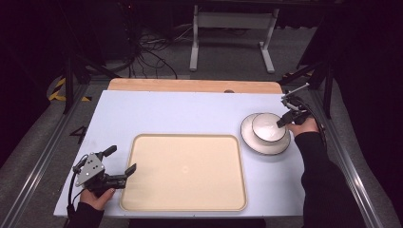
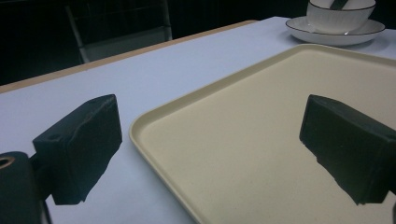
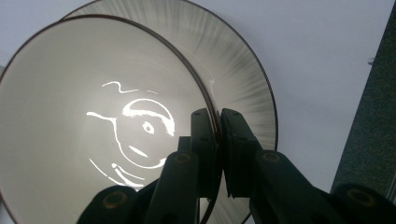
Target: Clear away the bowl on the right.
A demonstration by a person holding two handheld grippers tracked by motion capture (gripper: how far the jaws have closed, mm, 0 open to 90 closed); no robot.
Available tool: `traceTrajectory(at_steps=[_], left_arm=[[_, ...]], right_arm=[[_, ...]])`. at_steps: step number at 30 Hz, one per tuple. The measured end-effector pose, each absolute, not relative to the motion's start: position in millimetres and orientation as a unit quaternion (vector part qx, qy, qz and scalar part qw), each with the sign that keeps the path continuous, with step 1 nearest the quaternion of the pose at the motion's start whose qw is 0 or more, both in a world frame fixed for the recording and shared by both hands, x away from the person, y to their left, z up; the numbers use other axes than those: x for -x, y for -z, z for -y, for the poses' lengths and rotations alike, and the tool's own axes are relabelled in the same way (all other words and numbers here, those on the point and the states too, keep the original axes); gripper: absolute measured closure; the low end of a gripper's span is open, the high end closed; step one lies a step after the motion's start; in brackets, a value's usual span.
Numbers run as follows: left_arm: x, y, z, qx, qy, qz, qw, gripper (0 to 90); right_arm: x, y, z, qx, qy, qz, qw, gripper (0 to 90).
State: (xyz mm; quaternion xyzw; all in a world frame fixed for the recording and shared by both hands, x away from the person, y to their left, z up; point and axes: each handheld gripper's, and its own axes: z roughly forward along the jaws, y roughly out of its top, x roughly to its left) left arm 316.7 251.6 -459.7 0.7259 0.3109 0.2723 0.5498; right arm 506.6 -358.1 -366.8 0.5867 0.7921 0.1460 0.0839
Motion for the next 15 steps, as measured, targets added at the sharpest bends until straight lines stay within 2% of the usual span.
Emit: traceTrajectory(at_steps=[15], left_arm=[[-316.9, 459.7, -251.6, -0.726, -0.272, -0.311, 0.55, 6.3]], right_arm=[[-496.5, 340.9, 361.8, -0.581, -0.162, -0.792, 0.095, 83.9]])
